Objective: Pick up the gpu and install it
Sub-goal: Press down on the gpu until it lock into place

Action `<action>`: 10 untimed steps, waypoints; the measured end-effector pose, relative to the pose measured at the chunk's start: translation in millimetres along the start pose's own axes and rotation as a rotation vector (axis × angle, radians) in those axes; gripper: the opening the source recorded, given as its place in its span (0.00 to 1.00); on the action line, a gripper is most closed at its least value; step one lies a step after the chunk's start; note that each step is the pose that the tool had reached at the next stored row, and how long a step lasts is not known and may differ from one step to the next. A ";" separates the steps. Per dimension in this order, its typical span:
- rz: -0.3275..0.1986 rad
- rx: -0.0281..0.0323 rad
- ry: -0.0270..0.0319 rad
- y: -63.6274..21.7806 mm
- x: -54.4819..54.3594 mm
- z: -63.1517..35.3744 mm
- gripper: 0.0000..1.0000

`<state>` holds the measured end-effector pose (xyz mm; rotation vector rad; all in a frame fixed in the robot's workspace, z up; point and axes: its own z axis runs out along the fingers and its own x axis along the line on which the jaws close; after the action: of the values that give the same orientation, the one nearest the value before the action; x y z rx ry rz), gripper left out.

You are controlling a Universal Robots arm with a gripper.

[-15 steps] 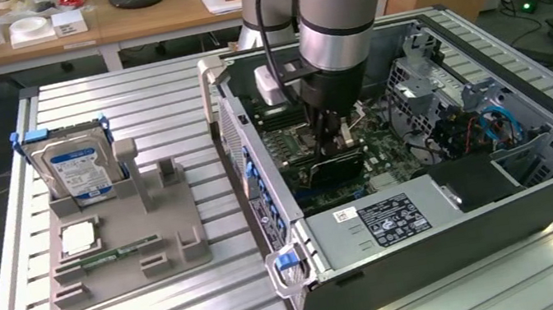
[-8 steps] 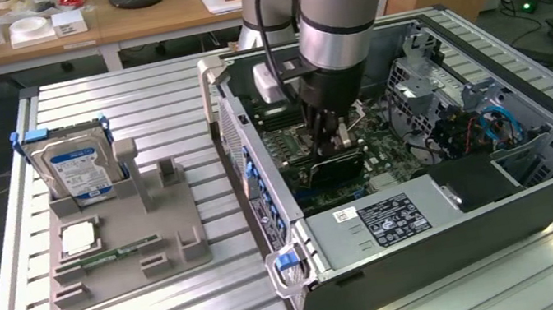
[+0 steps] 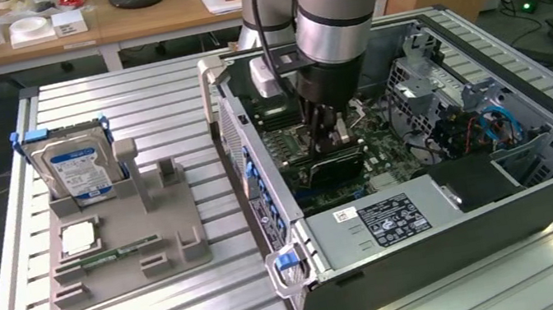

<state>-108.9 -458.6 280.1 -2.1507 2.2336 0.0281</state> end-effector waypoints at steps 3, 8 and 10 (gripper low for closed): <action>0.001 -0.0151 0.0009 0.4 0.0 -0.1 0.10; 0.002 -0.0381 0.0019 0.0 0.7 0.0 0.10; 0.002 -0.0396 0.0019 0.1 0.7 -0.1 0.10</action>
<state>-109.1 -459.4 280.1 -2.1690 2.2551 0.0710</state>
